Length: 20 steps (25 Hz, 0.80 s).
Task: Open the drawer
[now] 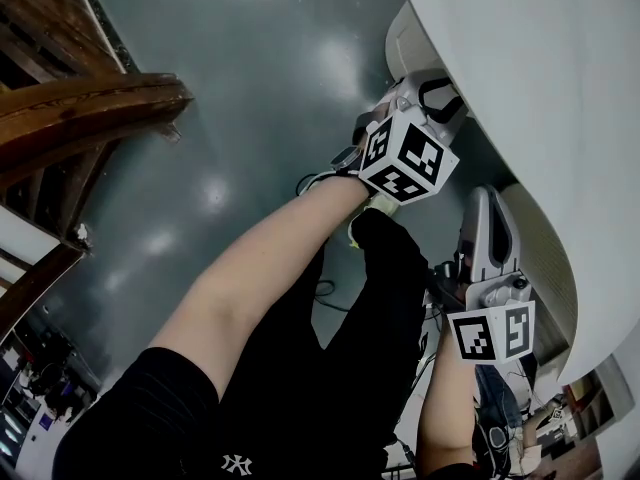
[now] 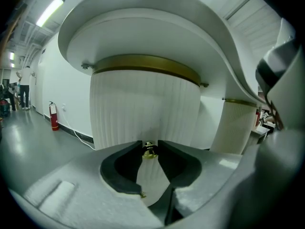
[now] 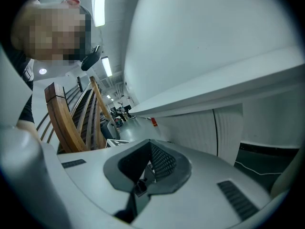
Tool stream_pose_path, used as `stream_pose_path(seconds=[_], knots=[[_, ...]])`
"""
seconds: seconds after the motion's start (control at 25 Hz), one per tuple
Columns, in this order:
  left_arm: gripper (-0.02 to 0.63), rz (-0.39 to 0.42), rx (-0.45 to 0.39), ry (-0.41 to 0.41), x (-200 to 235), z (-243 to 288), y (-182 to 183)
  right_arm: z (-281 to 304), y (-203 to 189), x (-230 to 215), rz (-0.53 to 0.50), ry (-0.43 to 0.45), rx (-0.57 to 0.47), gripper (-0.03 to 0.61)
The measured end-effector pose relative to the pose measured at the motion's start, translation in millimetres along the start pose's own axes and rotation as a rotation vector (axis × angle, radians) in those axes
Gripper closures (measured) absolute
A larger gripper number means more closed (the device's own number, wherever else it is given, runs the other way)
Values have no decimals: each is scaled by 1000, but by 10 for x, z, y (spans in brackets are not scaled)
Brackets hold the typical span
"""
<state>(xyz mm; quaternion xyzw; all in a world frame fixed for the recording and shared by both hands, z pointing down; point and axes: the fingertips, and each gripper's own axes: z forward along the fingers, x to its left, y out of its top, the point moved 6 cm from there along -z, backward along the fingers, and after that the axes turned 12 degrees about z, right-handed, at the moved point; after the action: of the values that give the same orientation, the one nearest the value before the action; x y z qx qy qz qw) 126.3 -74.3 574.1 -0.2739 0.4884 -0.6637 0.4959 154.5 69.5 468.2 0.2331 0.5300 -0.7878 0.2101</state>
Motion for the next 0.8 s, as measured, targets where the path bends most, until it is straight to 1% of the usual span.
stream_pose_path(seconds=[0.24,0.44,0.8], knots=[[506,-5,15,-25,-32,-56,-14,-39,15,77,9,4,1,563],[506,-12,36,-24,-52,-246,-101,-60,-1,194,16,4,11,565],[506,-20,96,-56,-133,-683,-259,-170,-115,548,19,10,39,563]])
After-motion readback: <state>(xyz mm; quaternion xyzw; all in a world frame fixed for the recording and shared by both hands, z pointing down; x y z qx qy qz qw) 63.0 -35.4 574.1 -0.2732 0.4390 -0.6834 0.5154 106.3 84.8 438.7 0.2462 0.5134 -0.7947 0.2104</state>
